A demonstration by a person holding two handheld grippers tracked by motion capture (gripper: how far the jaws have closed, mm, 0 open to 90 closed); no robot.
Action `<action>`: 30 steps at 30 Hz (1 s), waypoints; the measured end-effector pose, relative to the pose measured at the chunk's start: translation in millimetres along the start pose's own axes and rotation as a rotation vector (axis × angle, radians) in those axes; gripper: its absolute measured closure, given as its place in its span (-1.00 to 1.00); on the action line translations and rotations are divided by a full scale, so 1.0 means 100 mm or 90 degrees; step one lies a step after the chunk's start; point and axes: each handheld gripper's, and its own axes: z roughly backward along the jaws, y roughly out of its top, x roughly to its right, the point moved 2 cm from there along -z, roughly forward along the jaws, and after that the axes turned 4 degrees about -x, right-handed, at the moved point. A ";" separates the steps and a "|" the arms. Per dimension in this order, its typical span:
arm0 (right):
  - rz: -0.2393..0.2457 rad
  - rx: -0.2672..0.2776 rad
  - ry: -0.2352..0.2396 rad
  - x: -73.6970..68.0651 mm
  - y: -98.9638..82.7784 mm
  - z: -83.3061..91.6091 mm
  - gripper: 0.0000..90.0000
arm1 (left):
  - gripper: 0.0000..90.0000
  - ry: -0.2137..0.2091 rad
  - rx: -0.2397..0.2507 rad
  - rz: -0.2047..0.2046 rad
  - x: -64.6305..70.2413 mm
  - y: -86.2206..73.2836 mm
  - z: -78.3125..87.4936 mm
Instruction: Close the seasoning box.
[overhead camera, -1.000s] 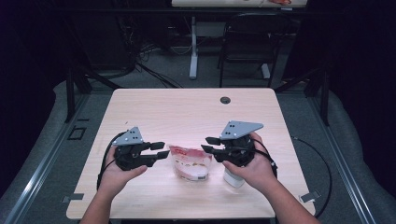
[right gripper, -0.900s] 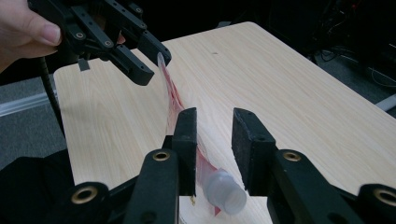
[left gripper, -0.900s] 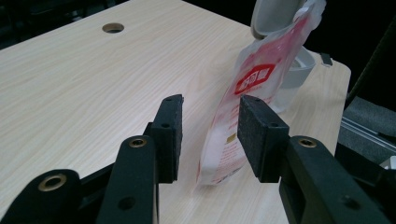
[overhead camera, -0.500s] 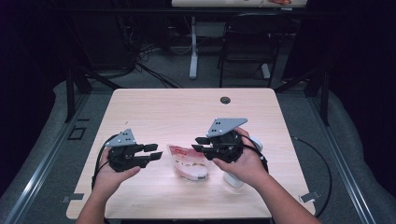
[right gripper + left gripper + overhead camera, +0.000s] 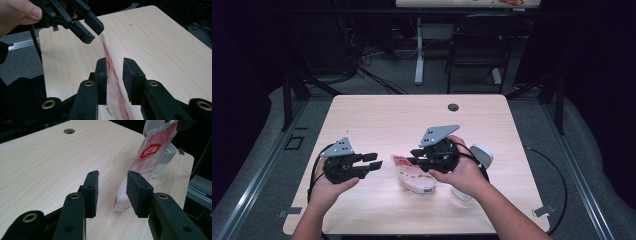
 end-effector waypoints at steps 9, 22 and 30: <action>0.003 -0.018 -0.003 0.01 0.04 -0.11 0.68 | 0.38 0.006 0.002 0.001 -0.01 0.00 0.01; 0.008 -0.037 0.007 0.00 0.11 -0.21 0.68 | 0.37 0.007 0.002 0.002 -0.01 0.00 0.01; 0.015 -0.053 0.013 -0.04 0.16 -0.30 0.70 | 0.36 0.005 -0.001 0.002 -0.01 -0.01 0.00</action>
